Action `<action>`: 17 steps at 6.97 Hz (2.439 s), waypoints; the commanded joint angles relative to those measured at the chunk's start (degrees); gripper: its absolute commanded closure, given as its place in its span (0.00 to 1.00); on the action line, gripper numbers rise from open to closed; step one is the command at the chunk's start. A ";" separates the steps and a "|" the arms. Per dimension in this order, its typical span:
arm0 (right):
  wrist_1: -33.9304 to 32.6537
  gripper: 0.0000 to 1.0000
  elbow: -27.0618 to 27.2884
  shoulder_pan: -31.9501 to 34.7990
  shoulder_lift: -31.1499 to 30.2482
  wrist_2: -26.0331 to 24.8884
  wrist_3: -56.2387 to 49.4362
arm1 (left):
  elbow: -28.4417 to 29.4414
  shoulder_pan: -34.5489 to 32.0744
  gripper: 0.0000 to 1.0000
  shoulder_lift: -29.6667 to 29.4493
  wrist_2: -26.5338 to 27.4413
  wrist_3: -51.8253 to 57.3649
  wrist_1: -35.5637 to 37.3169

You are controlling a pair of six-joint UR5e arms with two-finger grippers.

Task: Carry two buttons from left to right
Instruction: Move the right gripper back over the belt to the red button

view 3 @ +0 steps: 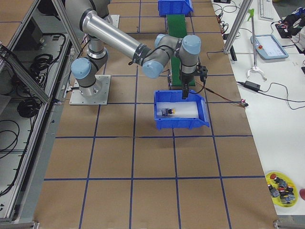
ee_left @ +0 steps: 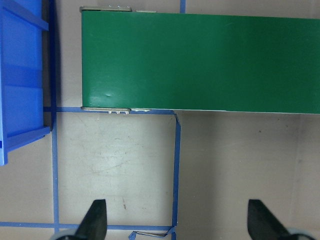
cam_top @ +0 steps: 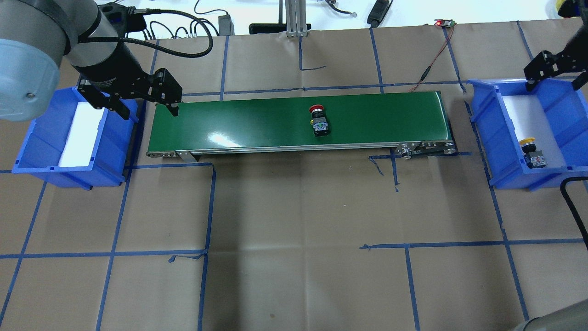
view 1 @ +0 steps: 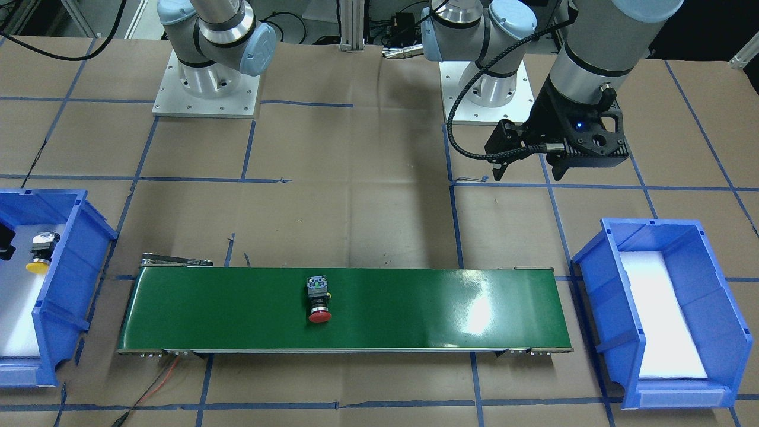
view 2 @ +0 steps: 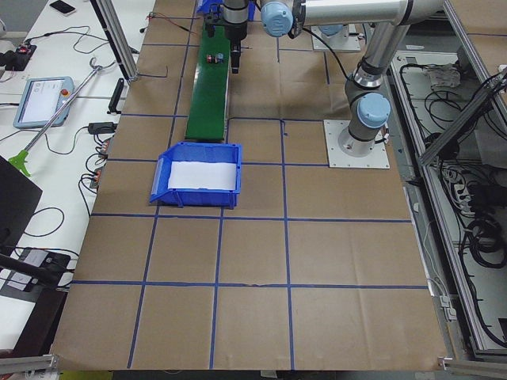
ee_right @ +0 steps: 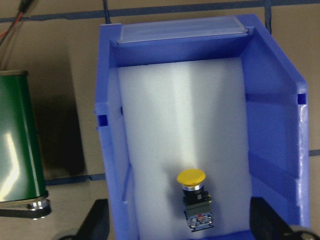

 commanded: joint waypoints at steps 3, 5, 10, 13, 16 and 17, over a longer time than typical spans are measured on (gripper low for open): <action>2.60 0.00 -2.83 17.02 -0.45 0.10 8.13 | 0.09 0.00 0.00 -0.18 0.44 0.14 -0.44; 2.42 0.00 -2.83 23.19 -0.71 0.18 13.02 | 0.09 0.00 0.00 -0.36 0.35 0.41 -0.79; -2.59 0.00 -1.60 27.87 -0.28 2.71 16.05 | 2.72 0.00 0.00 -1.76 0.26 0.41 -2.72; -10.81 0.00 4.97 27.87 -0.19 3.52 16.05 | 2.90 0.00 0.00 -1.86 0.26 0.41 -2.81; -16.03 0.00 7.28 27.87 4.54 3.52 20.06 | 2.90 0.00 0.00 -1.77 0.18 0.41 -2.81; -17.16 0.00 7.54 27.87 6.39 3.52 20.87 | 2.90 0.00 0.00 -1.77 0.09 0.41 -2.81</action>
